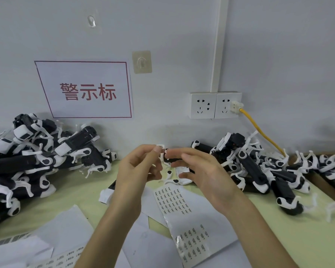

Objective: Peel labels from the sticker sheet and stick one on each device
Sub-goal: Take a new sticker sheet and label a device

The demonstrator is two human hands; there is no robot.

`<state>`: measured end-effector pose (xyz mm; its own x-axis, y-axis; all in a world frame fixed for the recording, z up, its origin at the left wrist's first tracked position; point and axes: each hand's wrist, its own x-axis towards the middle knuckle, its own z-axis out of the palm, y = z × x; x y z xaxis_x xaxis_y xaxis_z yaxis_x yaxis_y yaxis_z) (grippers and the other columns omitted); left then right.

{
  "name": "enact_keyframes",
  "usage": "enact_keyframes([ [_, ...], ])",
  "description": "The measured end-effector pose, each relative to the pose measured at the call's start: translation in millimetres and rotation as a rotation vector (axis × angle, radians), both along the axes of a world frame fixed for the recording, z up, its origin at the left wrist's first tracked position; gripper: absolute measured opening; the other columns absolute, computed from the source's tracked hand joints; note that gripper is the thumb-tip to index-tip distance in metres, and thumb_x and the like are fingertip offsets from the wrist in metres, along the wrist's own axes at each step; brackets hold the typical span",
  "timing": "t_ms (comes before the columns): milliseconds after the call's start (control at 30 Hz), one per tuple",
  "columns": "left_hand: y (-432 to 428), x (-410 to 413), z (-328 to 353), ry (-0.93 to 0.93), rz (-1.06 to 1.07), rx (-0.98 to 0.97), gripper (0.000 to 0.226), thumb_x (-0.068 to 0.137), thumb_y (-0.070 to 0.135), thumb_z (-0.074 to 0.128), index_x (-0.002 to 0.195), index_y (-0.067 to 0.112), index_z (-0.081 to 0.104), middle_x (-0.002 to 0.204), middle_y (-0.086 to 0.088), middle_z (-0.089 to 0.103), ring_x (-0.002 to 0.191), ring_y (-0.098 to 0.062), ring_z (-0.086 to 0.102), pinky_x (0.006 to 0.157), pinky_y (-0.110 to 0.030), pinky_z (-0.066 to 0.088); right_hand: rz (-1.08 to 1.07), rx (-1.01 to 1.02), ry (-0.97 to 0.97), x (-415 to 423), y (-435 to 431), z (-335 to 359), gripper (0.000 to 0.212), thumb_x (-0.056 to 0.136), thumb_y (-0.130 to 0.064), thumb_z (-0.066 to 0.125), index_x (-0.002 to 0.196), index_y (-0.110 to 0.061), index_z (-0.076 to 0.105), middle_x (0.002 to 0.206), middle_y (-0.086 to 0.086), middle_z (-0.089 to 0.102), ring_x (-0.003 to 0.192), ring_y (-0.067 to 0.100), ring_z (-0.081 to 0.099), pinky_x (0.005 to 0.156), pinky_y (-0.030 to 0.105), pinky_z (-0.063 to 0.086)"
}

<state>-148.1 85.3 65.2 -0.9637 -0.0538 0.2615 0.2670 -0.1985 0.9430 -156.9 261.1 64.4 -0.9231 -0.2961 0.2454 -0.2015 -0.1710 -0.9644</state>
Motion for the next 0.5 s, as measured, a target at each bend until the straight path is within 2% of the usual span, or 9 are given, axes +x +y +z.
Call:
enact_keyframes([
  [67, -1, 0, 1, -0.017, -0.009, 0.046, 0.019, 0.097, 0.024, 0.063, 0.080, 0.022, 0.073, 0.064, -0.002, 0.055, 0.057, -0.018, 0.050, 0.055, -0.021, 0.049, -0.023, 0.023, 0.008, 0, -1, 0, 0.025, 0.098, -0.020, 0.056, 0.109, -0.010, 0.077, 0.117, 0.005, 0.074, 0.102, 0.016, 0.064, 0.083, 0.028, 0.048],
  [100, -2, 0, 2, 0.006, -0.002, -0.002, 0.021, 0.098, 0.022, 0.063, 0.078, 0.022, 0.071, 0.064, -0.002, 0.056, 0.056, -0.017, 0.051, 0.055, -0.021, 0.049, -0.049, 0.030, 0.021, 1, -2, 0, 0.023, 0.100, -0.015, 0.055, 0.106, -0.009, 0.077, 0.113, 0.005, 0.075, 0.097, 0.014, 0.065, 0.080, 0.025, 0.049],
  [200, -7, -3, 0, 0.176, 0.052, -0.403, 0.023, 0.100, 0.020, 0.062, 0.078, 0.027, 0.066, 0.060, 0.000, 0.063, 0.056, -0.016, 0.057, 0.057, -0.025, 0.049, -0.189, 0.067, 0.136, 2, -6, 1, 0.018, 0.099, -0.012, 0.061, 0.103, -0.016, 0.078, 0.100, 0.002, 0.077, 0.086, 0.015, 0.068, 0.075, 0.020, 0.053],
  [300, -10, -4, -4, 0.315, 0.131, -0.747, 0.017, 0.101, 0.029, 0.060, 0.085, 0.033, 0.061, 0.063, 0.003, 0.064, 0.059, -0.016, 0.062, 0.061, -0.038, 0.053, -0.246, 0.188, 0.281, 4, -9, 3, 0.015, 0.094, -0.012, 0.070, 0.098, -0.023, 0.079, 0.090, -0.003, 0.077, 0.083, 0.020, 0.070, 0.081, 0.027, 0.056],
  [400, -9, -2, -5, 0.378, 0.167, -0.853, 0.013, 0.100, 0.039, 0.052, 0.089, 0.033, 0.057, 0.065, 0.007, 0.061, 0.062, -0.015, 0.062, 0.063, -0.046, 0.053, -0.293, 0.249, 0.337, 6, -12, 3, 0.014, 0.090, -0.008, 0.073, 0.093, -0.021, 0.079, 0.083, -0.008, 0.076, 0.077, 0.014, 0.071, 0.079, 0.028, 0.058],
  [500, -8, -1, -5, 0.427, 0.139, -0.899, 0.012, 0.097, 0.040, 0.047, 0.091, 0.032, 0.054, 0.067, 0.014, 0.060, 0.061, -0.016, 0.060, 0.061, -0.046, 0.053, -0.365, 0.279, 0.355, 7, -13, 3, 0.012, 0.088, -0.010, 0.076, 0.090, -0.021, 0.078, 0.080, -0.010, 0.076, 0.075, 0.012, 0.071, 0.076, 0.030, 0.058],
])
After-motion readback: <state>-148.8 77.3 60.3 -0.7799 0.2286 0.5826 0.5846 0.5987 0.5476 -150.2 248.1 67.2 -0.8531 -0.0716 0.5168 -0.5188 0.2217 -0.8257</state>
